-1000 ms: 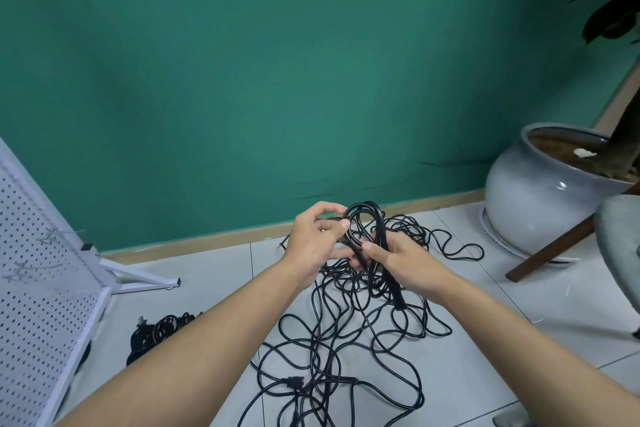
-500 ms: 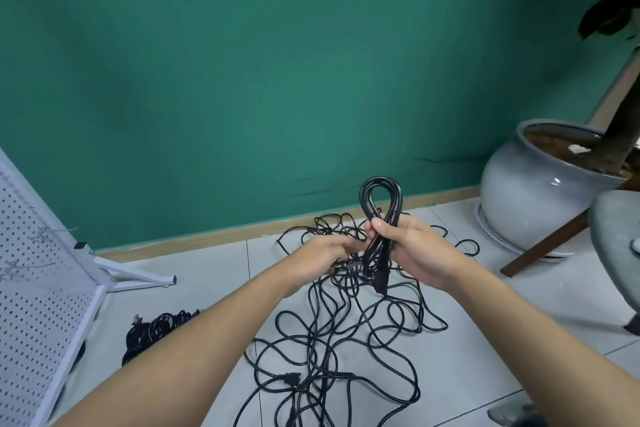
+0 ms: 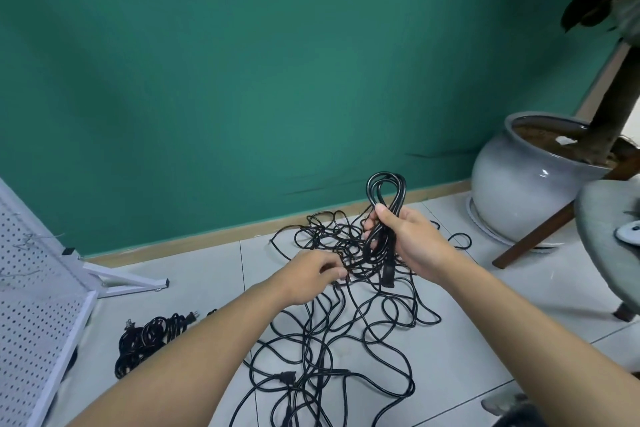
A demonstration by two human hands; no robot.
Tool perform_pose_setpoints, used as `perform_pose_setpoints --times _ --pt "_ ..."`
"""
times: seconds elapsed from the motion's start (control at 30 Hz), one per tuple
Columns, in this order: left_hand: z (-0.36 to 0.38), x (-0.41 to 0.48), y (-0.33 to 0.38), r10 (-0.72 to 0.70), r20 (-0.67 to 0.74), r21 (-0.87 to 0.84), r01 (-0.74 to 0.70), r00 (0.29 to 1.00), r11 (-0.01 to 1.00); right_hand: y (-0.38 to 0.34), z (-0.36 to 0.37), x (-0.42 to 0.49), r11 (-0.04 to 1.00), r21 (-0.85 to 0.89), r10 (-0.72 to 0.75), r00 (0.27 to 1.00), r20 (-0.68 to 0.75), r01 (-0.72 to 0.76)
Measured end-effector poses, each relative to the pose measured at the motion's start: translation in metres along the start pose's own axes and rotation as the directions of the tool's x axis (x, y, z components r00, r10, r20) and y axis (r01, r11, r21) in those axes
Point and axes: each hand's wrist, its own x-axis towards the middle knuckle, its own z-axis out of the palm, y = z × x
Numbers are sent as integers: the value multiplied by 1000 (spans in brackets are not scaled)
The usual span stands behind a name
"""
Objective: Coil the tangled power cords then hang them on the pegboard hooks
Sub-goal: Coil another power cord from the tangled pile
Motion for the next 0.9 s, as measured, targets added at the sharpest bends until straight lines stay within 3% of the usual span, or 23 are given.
perform_pose_setpoints --times 0.1,0.27,0.4,0.53,0.7,0.8,0.9 --pt "-4 -1 -3 30 -34 41 -28 999 999 -2 1 -1 999 -37 1 997 -82 -4" --pt "-14 -1 10 214 -52 184 -202 975 962 0 -2 -4 913 -407 -36 998 -44 15" --pt "-21 2 25 347 -112 209 -319 931 924 -1 -1 -7 915 -404 -7 999 -52 -15" --pt "-22 4 32 399 -125 205 -370 908 906 -4 3 -14 805 -592 -40 999 14 40" --pt "-23 0 28 368 -222 102 -354 903 930 -7 9 -19 863 -506 62 989 132 13" --pt "-25 -5 25 259 -328 14 -270 909 963 -7 8 -17 905 -422 108 988 109 -52" --pt "-29 -7 17 154 -308 -21 -169 939 985 -7 8 -17 955 -279 143 982 123 -105"
